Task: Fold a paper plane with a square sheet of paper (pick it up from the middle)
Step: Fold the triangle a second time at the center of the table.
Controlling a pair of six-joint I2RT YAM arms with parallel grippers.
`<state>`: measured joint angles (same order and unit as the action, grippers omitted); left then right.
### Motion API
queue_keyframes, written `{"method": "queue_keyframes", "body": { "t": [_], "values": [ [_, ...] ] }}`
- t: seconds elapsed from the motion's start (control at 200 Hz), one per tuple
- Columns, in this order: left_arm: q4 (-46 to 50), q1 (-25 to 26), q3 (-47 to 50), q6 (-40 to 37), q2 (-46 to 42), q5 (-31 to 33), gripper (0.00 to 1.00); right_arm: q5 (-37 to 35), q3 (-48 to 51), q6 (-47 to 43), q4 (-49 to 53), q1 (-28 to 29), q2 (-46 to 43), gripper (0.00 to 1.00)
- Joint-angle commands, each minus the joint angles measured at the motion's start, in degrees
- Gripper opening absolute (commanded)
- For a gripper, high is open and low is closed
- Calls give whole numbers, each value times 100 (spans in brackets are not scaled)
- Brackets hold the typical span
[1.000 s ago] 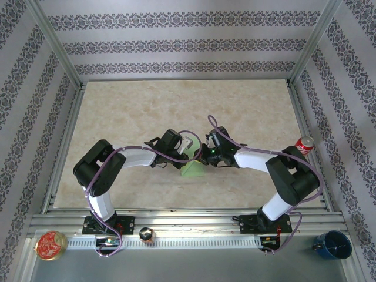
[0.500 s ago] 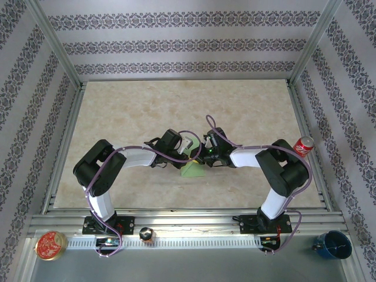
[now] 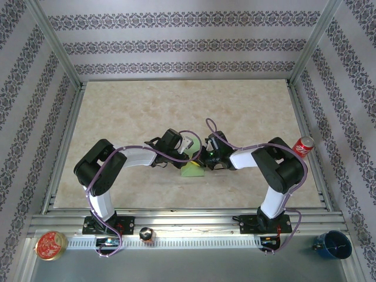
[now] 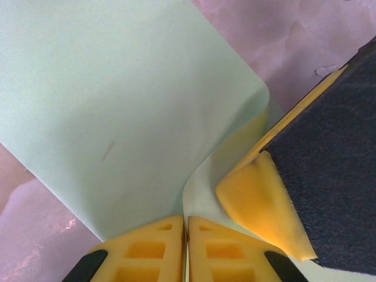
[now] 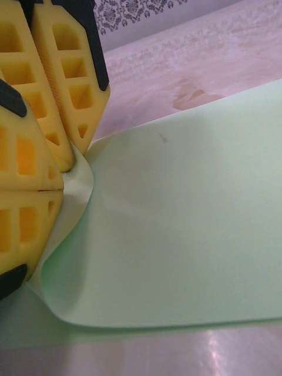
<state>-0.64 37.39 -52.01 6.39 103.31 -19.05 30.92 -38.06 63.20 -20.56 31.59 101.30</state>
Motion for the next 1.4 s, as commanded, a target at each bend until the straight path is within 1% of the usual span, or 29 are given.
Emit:
{"method": "queue_keyframes", "body": {
  "t": [0.0, 0.2, 0.36, 0.535, 0.669, 0.839, 0.954, 1.064, 1.124, 1.189, 1.319, 1.394],
  "values": [
    [249, -56, 6, -107, 260, 5, 10, -105, 60, 56, 355, -44, -169, 0],
    [253, -56, 4, -101, 257, -2, 10, -193, -61, 49, 561, -186, -497, 0],
    [250, -55, 2, -112, 243, -3, 10, -346, -52, 26, 666, -284, -243, 0],
    [267, -56, 15, -120, 237, 5, 10, -704, 186, 263, 695, -295, 4, 0],
    [297, -56, 39, -130, 219, 26, 10, -642, 214, 325, 736, -301, -206, 0],
    [291, -56, 41, -130, 221, 30, 10, -573, -146, 120, 1148, -375, -678, 0],
    [263, -56, 22, -112, 242, 17, 10, -634, -263, 70, 1256, -425, -601, 0],
    [264, -56, -6, -116, 252, 4, 10, -870, -38, 215, 1103, -438, -380, 0],
    [277, -56, -12, -130, 258, 18, 10, -810, 61, 306, 910, -490, -195, 0],
    [284, -56, -19, -141, 246, 1, 10, -816, 37, 261, 1016, -502, -95, 0],
    [322, -56, -1, -164, 227, 28, 10, -978, 53, 169, 1247, -494, -257, 0],
    [324, -56, 15, -160, 207, 37, 10, -936, 56, 125, 1257, -515, -470, 0]
  ]
}}
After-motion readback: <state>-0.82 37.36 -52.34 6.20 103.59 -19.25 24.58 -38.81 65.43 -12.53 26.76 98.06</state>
